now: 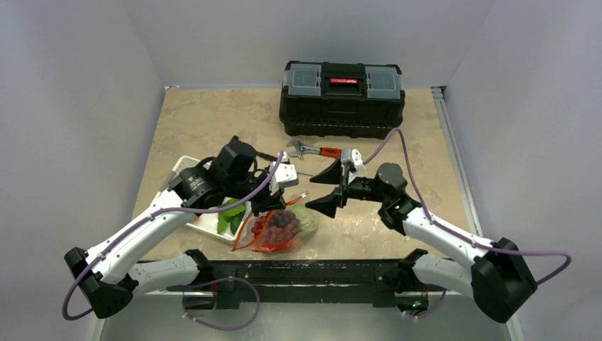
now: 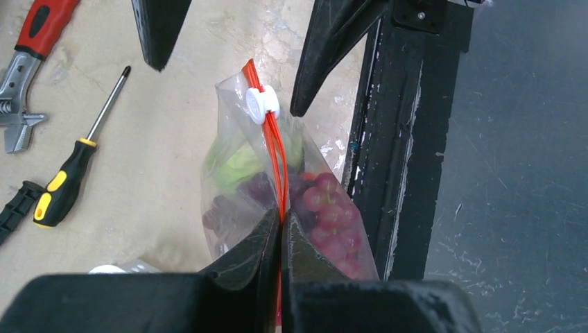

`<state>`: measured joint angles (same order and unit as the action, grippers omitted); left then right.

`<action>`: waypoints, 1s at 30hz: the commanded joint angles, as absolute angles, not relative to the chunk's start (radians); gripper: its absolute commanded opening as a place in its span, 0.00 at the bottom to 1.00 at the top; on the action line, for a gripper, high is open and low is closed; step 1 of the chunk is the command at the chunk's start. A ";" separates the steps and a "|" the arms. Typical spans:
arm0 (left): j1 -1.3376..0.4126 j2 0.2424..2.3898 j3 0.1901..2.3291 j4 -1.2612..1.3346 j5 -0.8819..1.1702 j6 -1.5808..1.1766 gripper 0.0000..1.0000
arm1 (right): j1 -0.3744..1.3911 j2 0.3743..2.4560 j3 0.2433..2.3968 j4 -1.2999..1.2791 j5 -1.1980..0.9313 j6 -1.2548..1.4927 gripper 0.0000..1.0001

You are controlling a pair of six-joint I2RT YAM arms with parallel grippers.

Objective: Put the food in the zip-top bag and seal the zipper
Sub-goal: Zip the zipper food storage bag at the center of the board.

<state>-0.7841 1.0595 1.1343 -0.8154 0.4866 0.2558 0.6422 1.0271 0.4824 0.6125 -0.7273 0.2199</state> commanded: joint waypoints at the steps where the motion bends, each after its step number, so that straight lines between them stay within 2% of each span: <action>1: -0.769 1.039 1.123 -0.743 0.560 0.274 0.00 | 0.608 1.120 0.578 0.717 -1.024 0.207 0.81; 5: -0.756 1.019 1.111 -0.718 0.574 0.260 0.00 | 0.598 1.192 0.609 0.787 -1.114 0.256 0.77; 8: -0.746 1.007 1.105 -0.710 0.596 0.250 0.00 | 0.600 1.238 0.606 0.895 -1.164 0.341 0.67; 15: -0.732 1.006 1.094 -0.702 0.591 0.212 0.00 | 0.600 1.278 0.579 1.067 -1.178 0.464 0.25; 16: -0.731 1.008 1.100 -0.706 0.581 0.203 0.00 | 0.600 1.272 0.582 1.046 -1.169 0.463 0.15; 17: -0.733 1.011 1.114 -0.718 0.568 0.194 0.00 | 0.601 1.264 0.584 1.018 -1.152 0.452 0.00; 18: -0.732 1.014 1.130 -0.727 0.558 0.183 0.03 | 0.600 1.253 0.587 0.976 -1.130 0.433 0.00; 21: -0.732 1.004 1.137 -0.675 0.534 0.135 0.30 | 0.601 1.209 0.572 0.927 -1.072 0.409 0.00; 24: -0.732 0.987 1.110 -0.551 0.525 0.050 0.52 | 0.601 1.190 0.566 0.907 -1.040 0.413 0.00; 30: -0.732 0.991 1.078 -0.388 0.495 -0.089 0.55 | 0.601 1.193 0.571 0.913 -1.012 0.451 0.00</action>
<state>-0.7395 1.0012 1.0973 -0.5728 0.5163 0.0338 0.6018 1.2114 0.5621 0.8799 -1.0637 0.4248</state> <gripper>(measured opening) 0.547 0.004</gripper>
